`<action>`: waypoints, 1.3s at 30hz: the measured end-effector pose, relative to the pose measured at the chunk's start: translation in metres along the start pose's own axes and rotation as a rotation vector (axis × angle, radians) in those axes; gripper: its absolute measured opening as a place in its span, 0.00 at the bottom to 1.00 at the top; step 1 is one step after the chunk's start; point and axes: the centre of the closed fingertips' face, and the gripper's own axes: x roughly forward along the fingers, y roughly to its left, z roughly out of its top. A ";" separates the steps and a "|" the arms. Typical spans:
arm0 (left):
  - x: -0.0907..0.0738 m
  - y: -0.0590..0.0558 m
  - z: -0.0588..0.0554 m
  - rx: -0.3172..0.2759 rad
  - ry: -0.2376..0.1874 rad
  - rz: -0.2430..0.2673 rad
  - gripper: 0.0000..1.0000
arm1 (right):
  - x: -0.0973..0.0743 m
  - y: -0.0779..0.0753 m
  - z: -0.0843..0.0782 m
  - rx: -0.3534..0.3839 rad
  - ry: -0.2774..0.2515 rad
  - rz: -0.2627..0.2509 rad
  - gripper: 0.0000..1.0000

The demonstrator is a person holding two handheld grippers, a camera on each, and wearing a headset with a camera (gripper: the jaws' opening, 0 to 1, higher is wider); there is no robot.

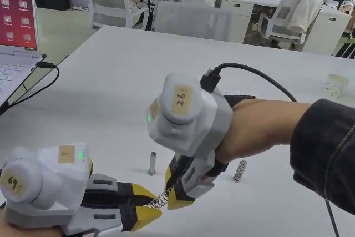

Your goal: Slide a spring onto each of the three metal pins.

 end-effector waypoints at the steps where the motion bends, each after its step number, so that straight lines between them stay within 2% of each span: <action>1: 0.000 0.000 0.000 0.000 0.000 -0.001 0.02 | -0.001 0.000 0.002 0.001 -0.006 0.001 0.08; 13: 0.003 0.001 0.001 -0.005 -0.018 0.006 0.02 | -0.003 -0.001 0.015 0.016 -0.022 -0.004 0.08; 39: 0.009 -0.001 -0.002 -0.004 -0.010 -0.003 0.02 | 0.002 0.000 0.019 0.013 -0.011 0.001 0.08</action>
